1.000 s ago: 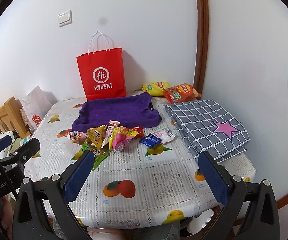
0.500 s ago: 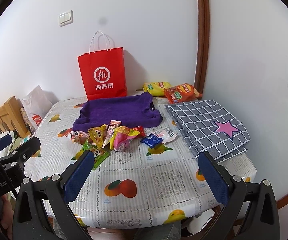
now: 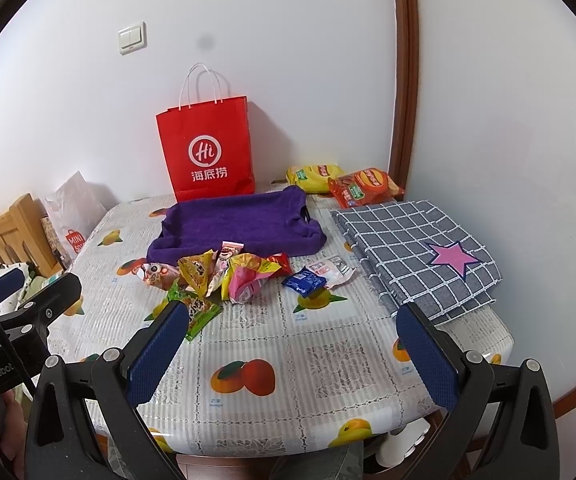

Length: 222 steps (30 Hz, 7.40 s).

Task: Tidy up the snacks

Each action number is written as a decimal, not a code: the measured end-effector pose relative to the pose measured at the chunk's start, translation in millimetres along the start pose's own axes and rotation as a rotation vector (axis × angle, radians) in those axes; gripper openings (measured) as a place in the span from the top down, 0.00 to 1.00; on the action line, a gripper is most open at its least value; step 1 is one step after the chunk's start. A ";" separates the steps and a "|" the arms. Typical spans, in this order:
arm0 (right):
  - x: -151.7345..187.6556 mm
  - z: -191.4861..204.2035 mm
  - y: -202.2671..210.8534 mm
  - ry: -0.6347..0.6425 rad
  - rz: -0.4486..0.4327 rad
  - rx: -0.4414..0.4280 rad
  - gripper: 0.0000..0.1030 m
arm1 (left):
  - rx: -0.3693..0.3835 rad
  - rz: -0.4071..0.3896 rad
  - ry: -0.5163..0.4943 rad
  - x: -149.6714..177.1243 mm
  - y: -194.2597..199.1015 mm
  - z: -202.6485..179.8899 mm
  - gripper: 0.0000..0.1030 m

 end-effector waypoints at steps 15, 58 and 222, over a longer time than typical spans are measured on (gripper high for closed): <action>-2.9 -1.5 1.5 -0.003 -0.005 -0.001 0.01 | 0.003 -0.003 0.000 0.0 1.3 -1.5 0.00; 28.1 -6.1 -168.5 0.009 0.173 0.045 0.13 | 0.009 0.175 0.126 38.8 -118.6 85.8 0.01; -84.1 179.0 -442.6 0.405 0.356 -0.138 0.26 | 0.133 0.388 0.261 -63.6 -392.3 146.6 0.54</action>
Point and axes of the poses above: each gripper's, at about its wrist camera, not at the fingertips, and y roughly against the way its jaws point, z to its left, x to its underside, the point moved 10 cm from there along -y, roughly the way its jaws point, and after that the axes turned 14 degrees about x, right-handed, at the moved point
